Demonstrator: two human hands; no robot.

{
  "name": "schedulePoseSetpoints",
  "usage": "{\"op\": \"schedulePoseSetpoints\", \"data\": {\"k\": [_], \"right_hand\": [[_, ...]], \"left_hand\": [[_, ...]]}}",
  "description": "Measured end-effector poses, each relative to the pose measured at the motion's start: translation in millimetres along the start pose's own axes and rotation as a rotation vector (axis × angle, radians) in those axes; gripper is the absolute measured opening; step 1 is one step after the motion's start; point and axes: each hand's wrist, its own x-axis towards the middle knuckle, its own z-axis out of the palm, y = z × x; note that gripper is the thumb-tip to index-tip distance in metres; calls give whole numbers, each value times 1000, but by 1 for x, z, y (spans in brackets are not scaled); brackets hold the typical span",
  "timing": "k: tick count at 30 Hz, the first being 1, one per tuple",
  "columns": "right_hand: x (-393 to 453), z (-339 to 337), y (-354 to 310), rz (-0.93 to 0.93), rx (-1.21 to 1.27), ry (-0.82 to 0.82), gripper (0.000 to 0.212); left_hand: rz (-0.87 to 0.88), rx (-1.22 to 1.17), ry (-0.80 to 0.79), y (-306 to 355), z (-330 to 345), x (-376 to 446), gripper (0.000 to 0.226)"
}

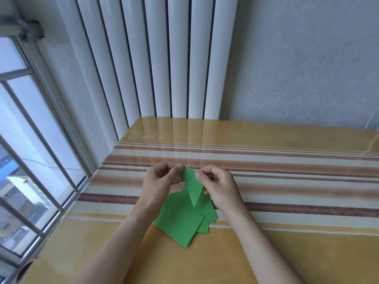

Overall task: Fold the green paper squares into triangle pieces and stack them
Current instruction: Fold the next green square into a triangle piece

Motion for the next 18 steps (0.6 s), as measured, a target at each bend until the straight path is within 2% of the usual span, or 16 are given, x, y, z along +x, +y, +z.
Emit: {"op": "schedulePoseSetpoints", "data": {"k": [9,11,14,18], "right_hand": [[0,-1,0,6,15,7,10],[0,-2,0,22,35,17,10],[0,-2,0,43,50,28,9],[1,-1,3,57,39,53,8]], "left_hand": [[-73,-63,-4,-2,0,1,13],[-116,-123,-43,-1,1,2,13],[-155,-237,-107,1,0,3,35],[-155,-208,-188,1,1,0,27]]}}
